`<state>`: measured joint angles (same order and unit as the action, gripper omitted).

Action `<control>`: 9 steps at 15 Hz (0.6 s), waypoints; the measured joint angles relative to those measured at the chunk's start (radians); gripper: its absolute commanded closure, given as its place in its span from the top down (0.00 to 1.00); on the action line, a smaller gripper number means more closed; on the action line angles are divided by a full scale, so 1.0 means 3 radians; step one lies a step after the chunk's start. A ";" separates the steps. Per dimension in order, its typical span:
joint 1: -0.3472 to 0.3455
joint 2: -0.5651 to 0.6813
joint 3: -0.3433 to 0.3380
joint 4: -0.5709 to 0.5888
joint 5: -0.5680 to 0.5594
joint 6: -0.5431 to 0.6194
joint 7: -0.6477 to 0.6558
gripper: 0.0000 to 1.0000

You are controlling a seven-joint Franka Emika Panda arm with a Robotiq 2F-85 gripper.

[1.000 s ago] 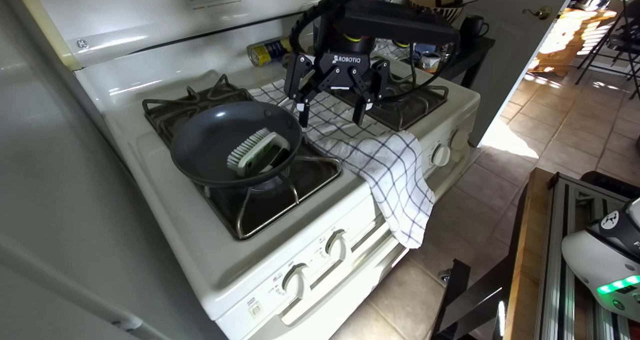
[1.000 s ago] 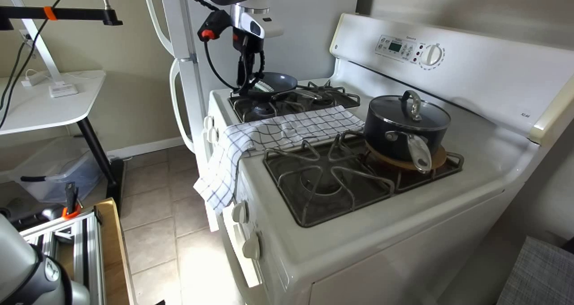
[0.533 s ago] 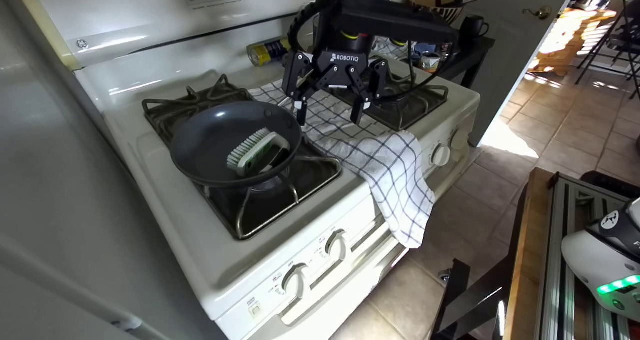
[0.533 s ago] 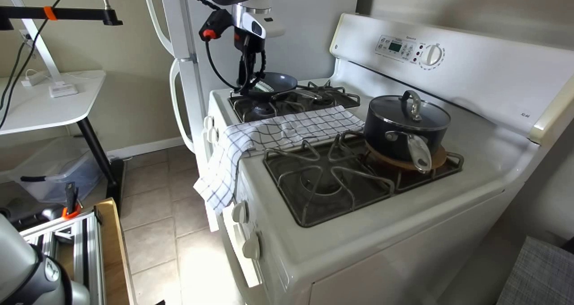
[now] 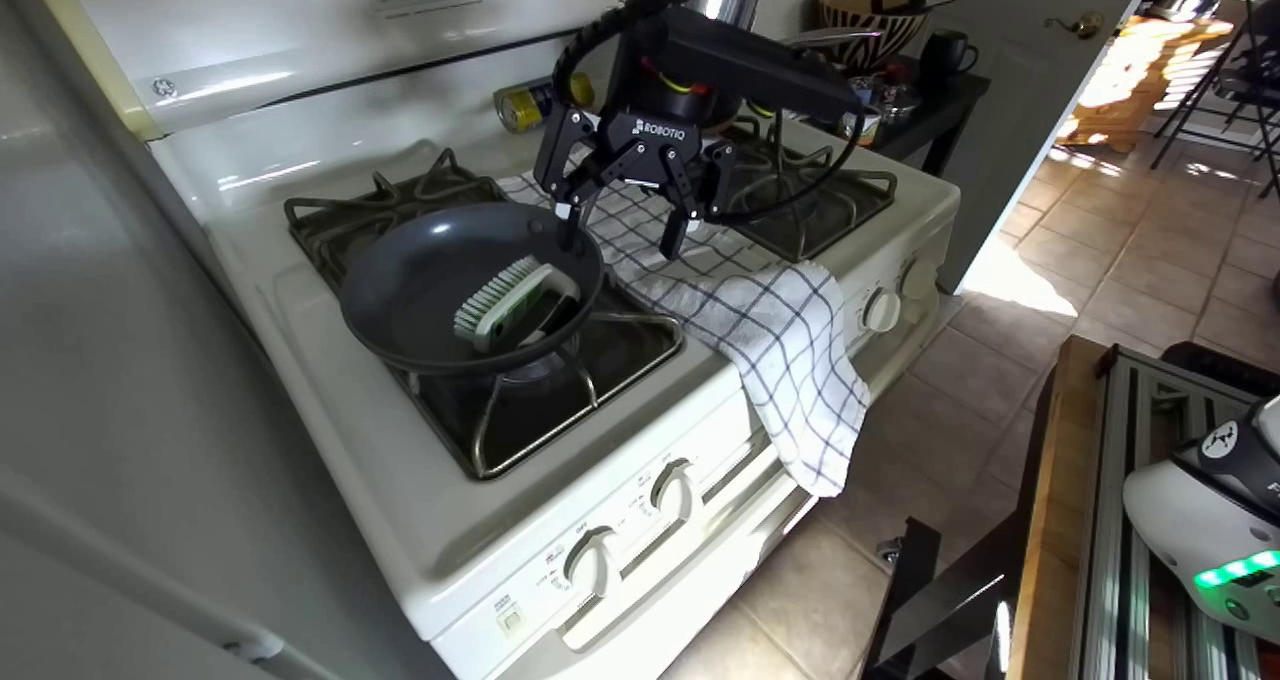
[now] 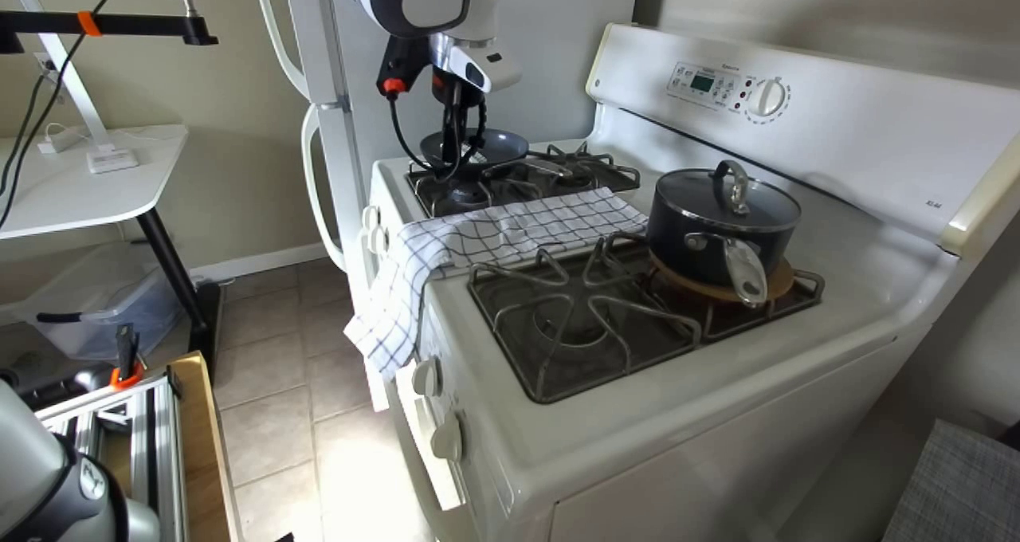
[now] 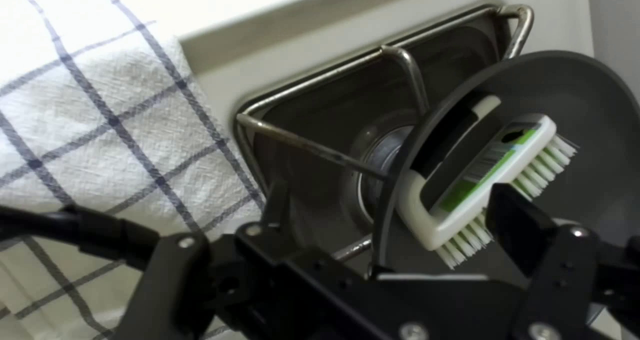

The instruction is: Pick up the gray pan and put it on the bottom right cooker on the stove

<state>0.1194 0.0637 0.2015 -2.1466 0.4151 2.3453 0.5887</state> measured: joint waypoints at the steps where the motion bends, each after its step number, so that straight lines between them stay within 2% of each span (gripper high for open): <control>1: 0.0000 0.0040 0.0000 0.0000 0.0038 0.0067 -0.0055 1.00; 4: 0.0000 0.0144 -0.0004 0.0001 0.0131 0.0162 -0.0175 0.94; 5: 0.0000 0.0168 -0.0008 0.0002 0.0150 0.0165 -0.0205 0.87; 6: 0.0000 0.0185 -0.0015 0.0003 0.0158 0.0166 -0.0224 0.70; 7: 0.0000 0.0199 -0.0023 0.0003 0.0159 0.0166 -0.0235 0.66; 9: -0.0001 0.0209 -0.0049 0.0003 0.0160 0.0166 -0.0256 0.48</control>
<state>0.1192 0.1264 0.1867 -2.1457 0.4630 2.3950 0.5118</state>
